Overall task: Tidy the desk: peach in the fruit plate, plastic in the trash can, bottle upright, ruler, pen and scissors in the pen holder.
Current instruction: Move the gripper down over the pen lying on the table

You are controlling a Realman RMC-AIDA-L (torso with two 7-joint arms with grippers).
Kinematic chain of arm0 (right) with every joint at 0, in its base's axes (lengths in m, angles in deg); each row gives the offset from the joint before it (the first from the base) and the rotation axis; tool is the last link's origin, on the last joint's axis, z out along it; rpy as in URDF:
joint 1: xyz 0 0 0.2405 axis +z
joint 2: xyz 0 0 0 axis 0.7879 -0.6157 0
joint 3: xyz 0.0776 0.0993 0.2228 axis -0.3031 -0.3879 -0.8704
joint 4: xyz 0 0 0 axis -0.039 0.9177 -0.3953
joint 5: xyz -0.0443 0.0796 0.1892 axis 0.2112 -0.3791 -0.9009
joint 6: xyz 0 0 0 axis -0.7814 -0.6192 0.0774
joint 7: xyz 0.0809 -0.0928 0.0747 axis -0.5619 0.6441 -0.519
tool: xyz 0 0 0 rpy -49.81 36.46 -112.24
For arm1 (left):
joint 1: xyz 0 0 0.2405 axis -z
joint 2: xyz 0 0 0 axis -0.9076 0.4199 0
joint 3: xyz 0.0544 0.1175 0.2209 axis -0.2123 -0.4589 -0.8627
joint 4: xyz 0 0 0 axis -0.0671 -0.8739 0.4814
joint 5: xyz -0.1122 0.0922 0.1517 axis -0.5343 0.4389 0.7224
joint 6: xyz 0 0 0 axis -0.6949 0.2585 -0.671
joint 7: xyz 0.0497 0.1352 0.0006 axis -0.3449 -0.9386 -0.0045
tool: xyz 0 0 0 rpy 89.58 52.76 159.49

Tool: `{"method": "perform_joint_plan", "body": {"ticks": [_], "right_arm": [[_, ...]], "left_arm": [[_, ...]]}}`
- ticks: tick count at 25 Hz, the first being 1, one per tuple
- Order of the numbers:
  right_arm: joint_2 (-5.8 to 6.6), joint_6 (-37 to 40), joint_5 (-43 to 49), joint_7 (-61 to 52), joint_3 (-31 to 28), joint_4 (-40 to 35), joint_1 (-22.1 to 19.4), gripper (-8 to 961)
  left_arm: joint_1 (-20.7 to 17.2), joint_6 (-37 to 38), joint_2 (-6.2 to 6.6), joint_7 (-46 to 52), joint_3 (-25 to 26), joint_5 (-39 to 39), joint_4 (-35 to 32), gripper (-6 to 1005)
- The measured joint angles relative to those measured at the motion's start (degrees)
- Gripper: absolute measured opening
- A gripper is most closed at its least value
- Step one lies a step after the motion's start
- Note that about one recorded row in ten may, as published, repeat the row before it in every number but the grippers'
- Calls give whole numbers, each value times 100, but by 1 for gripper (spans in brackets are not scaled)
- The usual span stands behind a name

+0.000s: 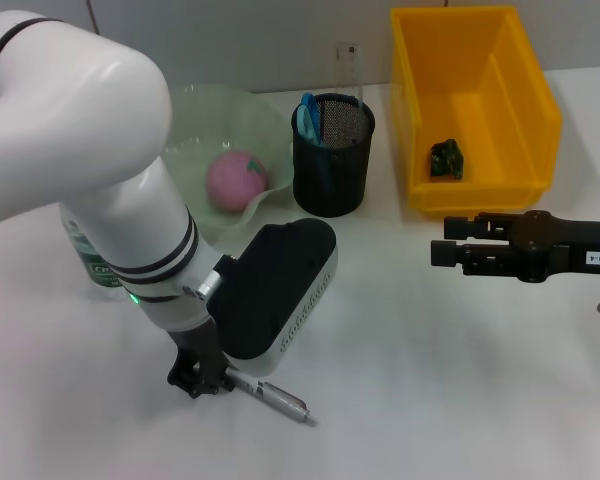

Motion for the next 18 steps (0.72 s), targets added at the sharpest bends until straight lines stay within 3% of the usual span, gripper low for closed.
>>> {"method": "perform_joint_plan", "body": {"ticks": [18], "right_arm": [[-9, 25, -10, 0, 0, 0, 0, 714]], "left_arm": [[-1, -64, 0, 29, -54, -14, 27, 195]]}}
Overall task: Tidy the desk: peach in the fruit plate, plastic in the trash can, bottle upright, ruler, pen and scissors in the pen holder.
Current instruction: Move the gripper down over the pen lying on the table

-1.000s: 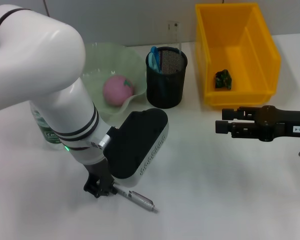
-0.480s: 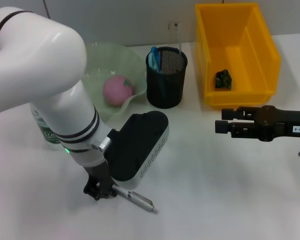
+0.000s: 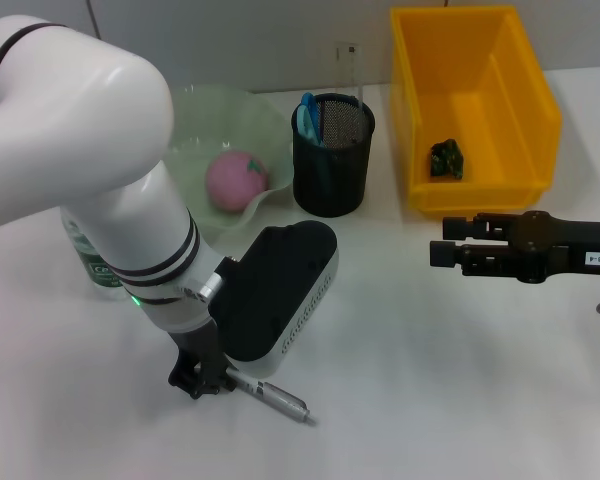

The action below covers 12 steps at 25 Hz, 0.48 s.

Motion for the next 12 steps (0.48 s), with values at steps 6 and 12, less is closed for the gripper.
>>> {"method": "perform_joint_plan", "body": {"ticks": [6, 12], "right_arm": [[0, 2, 0, 0, 0, 0, 0, 714], [0, -8, 0, 0, 0, 0, 0, 715]], "left_arm": [[0, -13, -6, 0, -31, -3, 14, 192], [-7, -14, -9, -26, -51, -41, 16, 171]]}}
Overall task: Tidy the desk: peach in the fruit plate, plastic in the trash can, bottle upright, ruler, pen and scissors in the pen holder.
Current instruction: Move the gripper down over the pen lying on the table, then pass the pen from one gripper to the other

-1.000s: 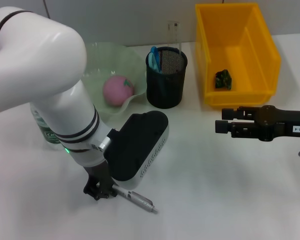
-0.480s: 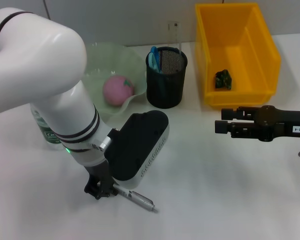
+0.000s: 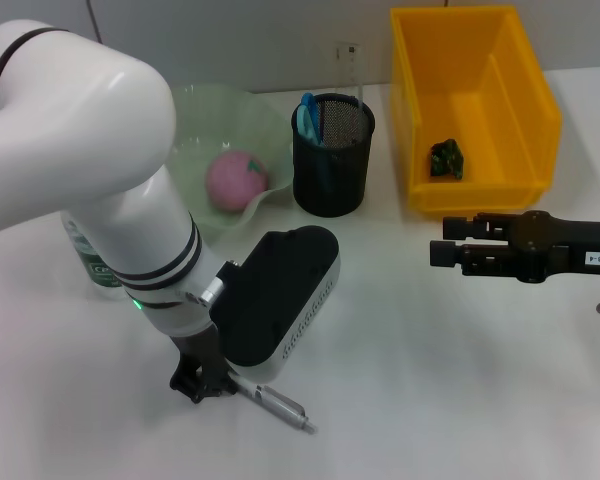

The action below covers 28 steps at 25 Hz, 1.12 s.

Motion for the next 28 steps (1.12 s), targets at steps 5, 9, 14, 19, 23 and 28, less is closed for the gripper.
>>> {"method": "perform_joint_plan", "body": {"ticks": [5, 9, 14, 19, 23, 28], "right_arm": [[0, -13, -6, 0, 0, 0, 2, 715], [0, -15, -13, 0, 0, 0, 22, 715], [0, -18, -21, 0, 0, 0, 75, 715], [6, -17, -25, 1, 0, 0, 115, 714], [0, -17, -26, 57, 0, 0, 119, 714], [-4, -10, -26, 199, 0, 0, 133, 714]], "left_arm": [[-14, 1, 0, -29, 37, -48, 0, 138], [-51, 42, 11, -43, 226, -57, -29, 138], [-274, 608, -1, -549, 2082, -401, -78, 138], [-538, 884, -13, -757, 3340, -962, 54, 138], [-865, 1036, -7, -772, 4301, -1837, 471, 138], [-1137, 1265, -4, -758, 4975, -2547, 832, 139]]}}
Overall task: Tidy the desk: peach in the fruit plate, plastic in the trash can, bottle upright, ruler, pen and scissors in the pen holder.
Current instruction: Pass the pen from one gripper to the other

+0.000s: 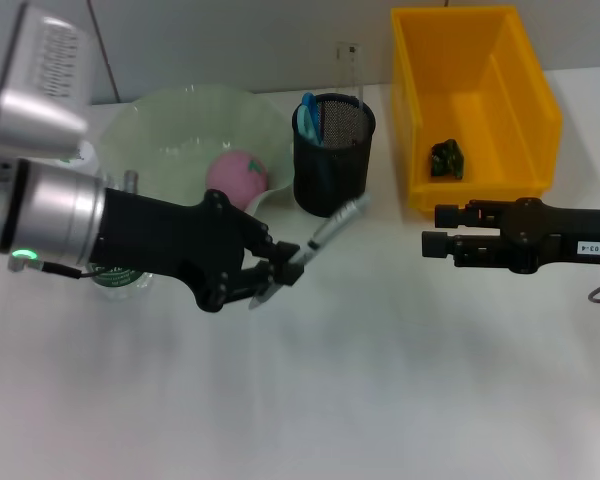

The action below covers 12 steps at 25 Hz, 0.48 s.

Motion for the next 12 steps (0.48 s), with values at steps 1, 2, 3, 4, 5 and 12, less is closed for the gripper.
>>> {"method": "perform_joint_plan", "body": {"ticks": [1, 2, 3, 4, 5, 12], "right_arm": [[5, 5, 0, 22, 0, 0, 1, 714], [10, 11, 0, 42, 0, 0, 4, 714], [15, 15, 0, 59, 0, 0, 6, 714], [15, 20, 0, 64, 0, -1, 7, 714], [15, 24, 0, 67, 0, -4, 8, 715], [7, 152, 0, 219, 0, -50, 8, 715]], "left_arm": [[-98, 18, -2, 16, 26, -203, 21, 139], [-195, 31, -4, 31, 33, -383, 36, 139], [-310, 34, -6, 40, 13, -600, 42, 139], [-395, 36, -9, 45, -7, -750, 47, 139], [-481, 38, -16, 40, -34, -927, 85, 139], [-661, 46, -33, -637, -81, -2086, 1311, 139]]}}
